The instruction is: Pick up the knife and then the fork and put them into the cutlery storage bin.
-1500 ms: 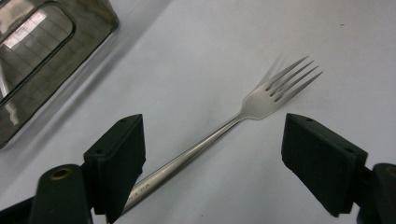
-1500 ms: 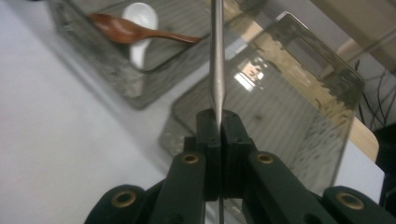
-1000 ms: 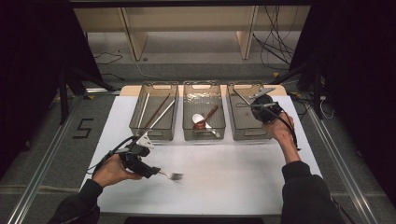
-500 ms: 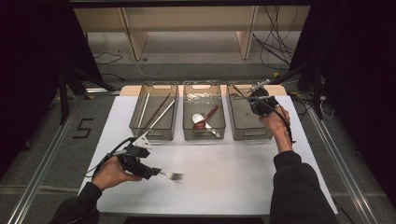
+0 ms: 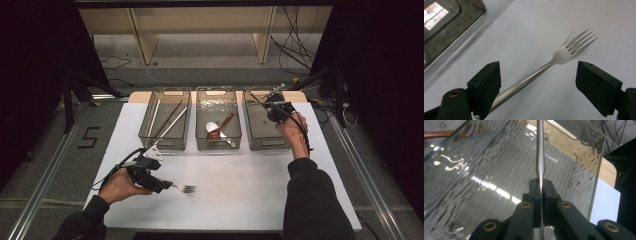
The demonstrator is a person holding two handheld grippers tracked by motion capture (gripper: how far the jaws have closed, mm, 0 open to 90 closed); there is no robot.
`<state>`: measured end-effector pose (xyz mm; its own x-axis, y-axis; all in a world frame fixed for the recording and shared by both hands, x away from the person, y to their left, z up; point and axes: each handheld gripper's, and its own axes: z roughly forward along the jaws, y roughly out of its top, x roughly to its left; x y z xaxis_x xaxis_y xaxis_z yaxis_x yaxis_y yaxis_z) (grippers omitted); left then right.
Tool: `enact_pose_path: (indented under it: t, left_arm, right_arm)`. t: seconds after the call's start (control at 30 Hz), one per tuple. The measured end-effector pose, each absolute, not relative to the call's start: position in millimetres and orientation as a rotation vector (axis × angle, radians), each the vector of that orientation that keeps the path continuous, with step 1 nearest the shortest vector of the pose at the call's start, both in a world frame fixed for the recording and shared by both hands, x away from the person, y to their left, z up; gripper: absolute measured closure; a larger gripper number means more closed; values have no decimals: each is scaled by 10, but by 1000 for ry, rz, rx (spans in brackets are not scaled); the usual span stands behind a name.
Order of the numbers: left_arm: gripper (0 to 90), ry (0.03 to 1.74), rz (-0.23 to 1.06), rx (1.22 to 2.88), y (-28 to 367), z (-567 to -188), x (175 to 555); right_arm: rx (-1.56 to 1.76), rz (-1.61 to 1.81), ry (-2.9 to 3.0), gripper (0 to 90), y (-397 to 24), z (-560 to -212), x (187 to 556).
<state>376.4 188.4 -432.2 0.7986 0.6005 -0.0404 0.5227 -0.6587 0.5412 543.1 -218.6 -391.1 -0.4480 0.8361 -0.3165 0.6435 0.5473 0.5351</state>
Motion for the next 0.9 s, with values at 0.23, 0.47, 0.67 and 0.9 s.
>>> enact_pose_path:
  t: [0.23, 0.47, 0.67, 0.9]
  left_arm:
    - [200, 832, 188, 2442, 1900, -4319, 3771]
    - [200, 835, 203, 2443, 1910, -4318, 3777]
    - [201, 841, 220, 2456, 1930, -4312, 3801]
    - [199, 858, 210, 2512, 1944, -4325, 3834]
  right_arm:
    - [1129, 516, 2199, 723, -2109, -3895, 5463]
    - [1149, 559, 2230, 583, -2142, -3817, 5389]
    - [1190, 675, 2274, 450, -2189, -3767, 5206]
    - [1178, 855, 2291, 366, -2244, -3684, 4804]
